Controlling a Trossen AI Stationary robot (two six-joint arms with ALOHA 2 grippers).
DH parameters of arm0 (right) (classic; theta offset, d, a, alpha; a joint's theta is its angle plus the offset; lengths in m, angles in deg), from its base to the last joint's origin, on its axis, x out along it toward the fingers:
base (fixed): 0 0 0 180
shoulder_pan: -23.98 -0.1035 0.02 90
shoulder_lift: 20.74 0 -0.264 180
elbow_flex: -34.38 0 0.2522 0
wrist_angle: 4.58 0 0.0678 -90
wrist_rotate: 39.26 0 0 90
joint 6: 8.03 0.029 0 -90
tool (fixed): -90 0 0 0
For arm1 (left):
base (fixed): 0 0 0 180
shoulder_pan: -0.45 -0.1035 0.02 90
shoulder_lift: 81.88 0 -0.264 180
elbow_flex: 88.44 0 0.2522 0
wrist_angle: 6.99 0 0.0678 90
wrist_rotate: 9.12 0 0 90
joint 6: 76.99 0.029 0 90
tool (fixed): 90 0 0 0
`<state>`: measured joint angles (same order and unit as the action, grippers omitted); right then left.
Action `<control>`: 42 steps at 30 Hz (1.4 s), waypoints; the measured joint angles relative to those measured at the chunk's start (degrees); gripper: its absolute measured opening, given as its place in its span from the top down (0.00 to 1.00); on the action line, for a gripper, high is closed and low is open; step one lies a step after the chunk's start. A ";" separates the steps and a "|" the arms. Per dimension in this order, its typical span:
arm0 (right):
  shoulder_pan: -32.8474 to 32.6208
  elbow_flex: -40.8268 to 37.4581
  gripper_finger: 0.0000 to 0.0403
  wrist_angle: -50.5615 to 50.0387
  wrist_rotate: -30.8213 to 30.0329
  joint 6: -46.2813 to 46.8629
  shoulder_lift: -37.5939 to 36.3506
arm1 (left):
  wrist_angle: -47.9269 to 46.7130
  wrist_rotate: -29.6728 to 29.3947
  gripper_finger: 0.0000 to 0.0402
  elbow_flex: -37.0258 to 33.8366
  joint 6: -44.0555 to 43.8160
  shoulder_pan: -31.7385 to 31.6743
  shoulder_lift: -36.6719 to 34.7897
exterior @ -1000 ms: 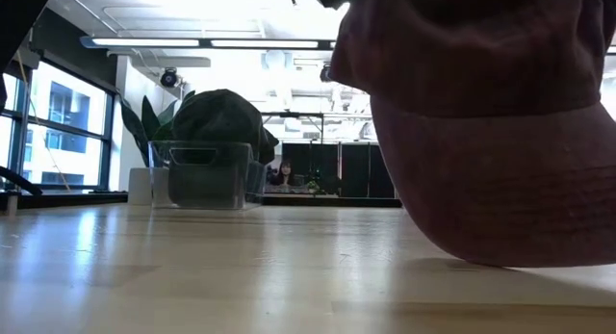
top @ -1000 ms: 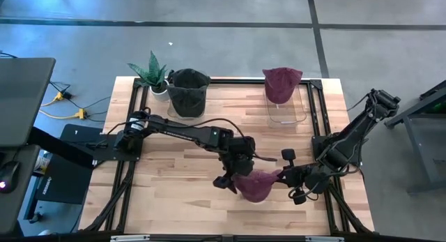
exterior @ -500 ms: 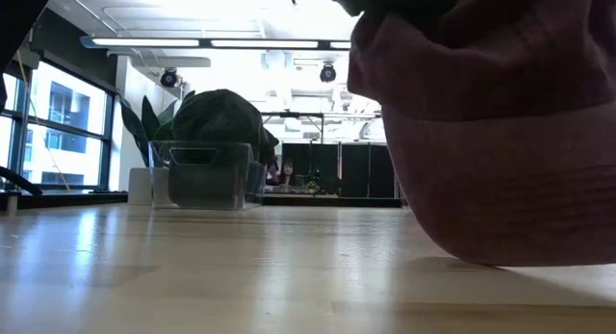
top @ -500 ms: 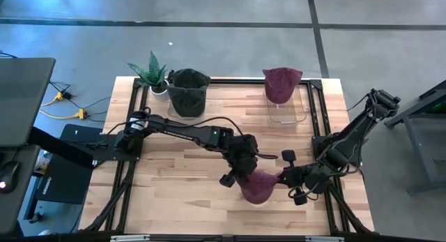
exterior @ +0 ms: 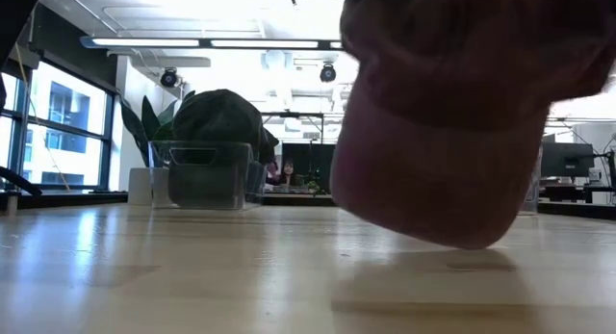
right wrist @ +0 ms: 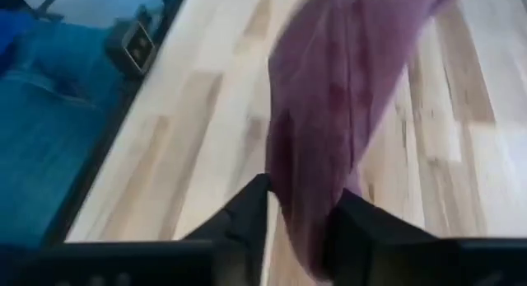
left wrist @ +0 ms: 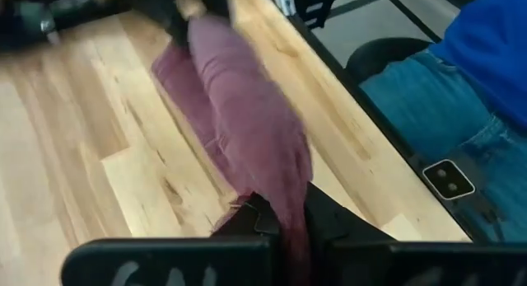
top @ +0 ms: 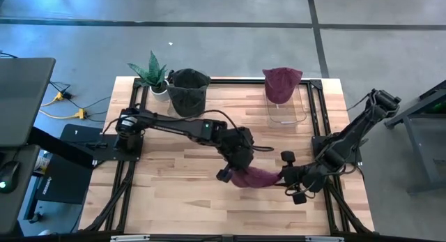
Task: Pick & Place hat
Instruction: Put the red cap into the right transparent bin
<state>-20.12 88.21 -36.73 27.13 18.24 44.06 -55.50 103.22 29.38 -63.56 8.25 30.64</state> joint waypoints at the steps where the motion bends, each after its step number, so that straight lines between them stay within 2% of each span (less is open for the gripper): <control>1: 0.18 0.75 0.74 0.09 -0.52 -1.42 -0.20 | -0.10 -0.03 0.98 -0.03 -0.59 -0.41 0.03; 5: -0.25 3.30 0.60 -0.35 -7.46 -8.55 -0.56 | -0.23 -0.13 0.98 -0.01 -2.85 -0.79 0.03; 9: -1.46 3.92 0.54 -0.44 -13.60 -15.75 -0.53 | -0.32 -0.72 0.98 -0.01 -3.21 -1.19 0.03; 18: -3.34 3.92 0.52 2.48 -26.58 -30.11 3.44 | 0.27 -0.96 0.98 -0.01 -5.18 -1.85 0.03; 22: -2.58 3.92 0.58 5.19 -28.52 -35.43 6.96 | 0.35 -1.05 0.98 -0.01 -5.96 -1.82 0.03; 26: -1.01 3.92 0.79 6.04 -26.69 -33.49 8.62 | 0.72 -0.80 0.98 -0.01 -6.22 -1.82 0.03; 29: -0.15 3.92 0.96 5.62 -23.46 -28.57 8.54 | 1.54 3.79 0.97 -0.01 -4.25 -1.82 0.05; 32: 1.14 4.01 0.95 4.00 -17.86 -20.51 7.24 | 2.17 9.00 0.93 -0.01 -2.32 -1.87 0.07; 34: 2.44 3.99 0.94 1.90 -11.94 -15.09 5.95 | 1.83 9.79 0.85 -0.01 0.34 -1.85 0.07; 37: 4.68 2.80 0.98 1.39 -3.00 -9.87 4.21 | 0.95 4.60 0.71 0.24 4.20 -1.80 0.07; 40: 6.74 2.07 0.98 1.00 3.22 -6.96 3.06 | -4.85 -6.91 0.58 4.42 7.61 -1.76 0.15; 42: 7.88 2.06 0.96 1.40 4.13 -6.68 2.57 | -8.91 -13.53 0.52 8.47 8.77 -1.19 0.11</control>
<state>-12.24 90.27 -35.33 31.26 11.55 46.63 -64.42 89.69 37.85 -54.79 7.06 30.75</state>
